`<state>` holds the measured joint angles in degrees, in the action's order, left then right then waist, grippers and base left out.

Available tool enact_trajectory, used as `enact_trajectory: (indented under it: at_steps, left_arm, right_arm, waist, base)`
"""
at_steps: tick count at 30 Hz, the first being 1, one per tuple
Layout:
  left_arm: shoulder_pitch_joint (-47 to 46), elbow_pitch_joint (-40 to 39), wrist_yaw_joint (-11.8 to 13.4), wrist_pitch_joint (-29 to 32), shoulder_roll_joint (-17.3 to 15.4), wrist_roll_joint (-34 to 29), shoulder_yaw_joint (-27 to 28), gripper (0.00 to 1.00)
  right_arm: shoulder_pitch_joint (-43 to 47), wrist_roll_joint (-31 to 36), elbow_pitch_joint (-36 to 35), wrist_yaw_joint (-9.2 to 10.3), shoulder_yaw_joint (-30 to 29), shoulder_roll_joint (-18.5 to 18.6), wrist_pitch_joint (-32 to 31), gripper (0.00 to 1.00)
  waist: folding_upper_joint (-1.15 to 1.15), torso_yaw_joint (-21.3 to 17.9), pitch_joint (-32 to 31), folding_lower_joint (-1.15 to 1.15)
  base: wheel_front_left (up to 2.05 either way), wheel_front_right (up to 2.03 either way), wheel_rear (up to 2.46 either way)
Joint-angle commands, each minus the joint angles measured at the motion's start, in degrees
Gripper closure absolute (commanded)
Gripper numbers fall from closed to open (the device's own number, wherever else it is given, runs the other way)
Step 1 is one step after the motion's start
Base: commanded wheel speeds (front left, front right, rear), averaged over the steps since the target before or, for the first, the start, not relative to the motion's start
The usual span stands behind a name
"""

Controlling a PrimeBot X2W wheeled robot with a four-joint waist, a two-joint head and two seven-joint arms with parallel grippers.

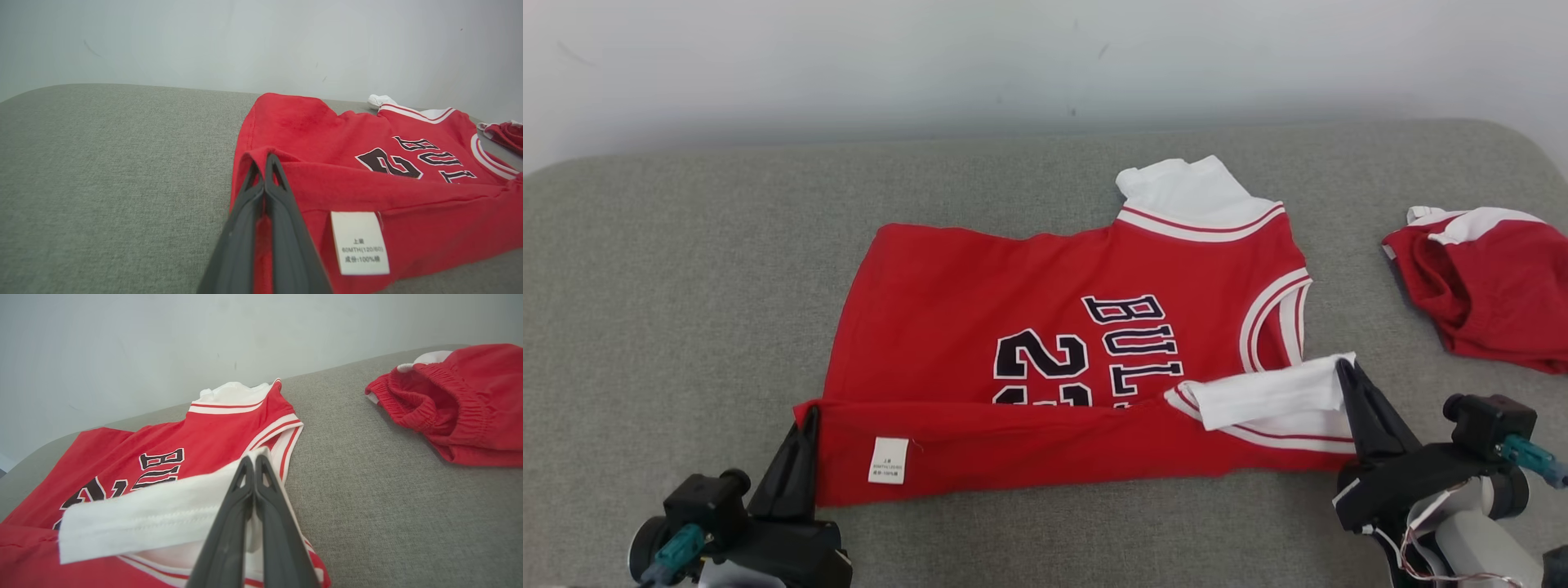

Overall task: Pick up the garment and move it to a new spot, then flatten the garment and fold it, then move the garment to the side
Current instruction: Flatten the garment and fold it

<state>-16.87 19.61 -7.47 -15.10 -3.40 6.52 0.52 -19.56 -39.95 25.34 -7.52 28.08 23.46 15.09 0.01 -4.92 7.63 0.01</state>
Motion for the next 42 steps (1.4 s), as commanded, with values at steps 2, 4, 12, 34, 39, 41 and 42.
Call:
enact_trajectory:
  at_steps: [2,4,12,34,39,41,42]
  left_arm:
    - [-1.46,0.60,0.01,-0.05,-0.73,-0.21,-0.08,1.00]
    - [-2.04,1.04,0.01,-0.05,-0.90,-0.17,-0.05,1.00]
    - [-3.39,2.88,0.01,-0.05,-1.23,-0.76,-0.32,1.00]
    - [-4.23,5.02,3.09,-0.04,-0.51,-4.09,0.47,0.00]
    - [-1.84,3.12,3.37,-0.04,-0.15,-4.51,0.27,0.00]
    - [-0.41,2.40,3.74,-0.04,-0.01,-4.51,0.24,0.00]
    - [0.30,2.08,3.98,-0.04,0.04,-4.38,0.35,0.00]
  right_arm:
    - [-1.28,0.60,0.58,0.06,-0.20,-0.44,0.02,1.00]
    - [-2.06,0.74,0.90,0.06,-0.28,-0.54,0.02,1.00]
    - [-4.56,0.76,2.02,0.06,-0.32,-0.70,0.02,1.00]
    - [-5.68,10.99,6.82,0.06,-12.15,-5.10,0.01,0.00]
    - [-2.46,13.96,5.06,0.06,-12.83,-5.74,0.02,0.00]
    - [-0.86,14.76,4.35,0.06,-12.39,-5.98,0.02,0.00]
    - [-0.20,14.90,4.09,0.06,-12.17,-6.04,0.02,0.00]
  waist:
    - [-0.01,0.26,0.65,-0.01]
    - [-0.01,0.35,0.93,-0.01]
    - [-0.01,0.48,1.68,-0.01]
    - [-0.01,0.36,3.01,-0.01]
    - [-0.01,0.36,2.27,-0.01]
    - [-0.01,0.24,1.77,-0.01]
    - [-0.01,0.18,1.53,-0.01]
  base:
    - [0.00,0.00,0.00]
    - [0.00,0.00,0.00]
    - [0.00,0.00,0.00]
    - [0.00,0.00,0.00]
    - [0.00,0.00,0.00]
    - [0.00,0.00,0.00]
    - [0.00,0.00,0.00]
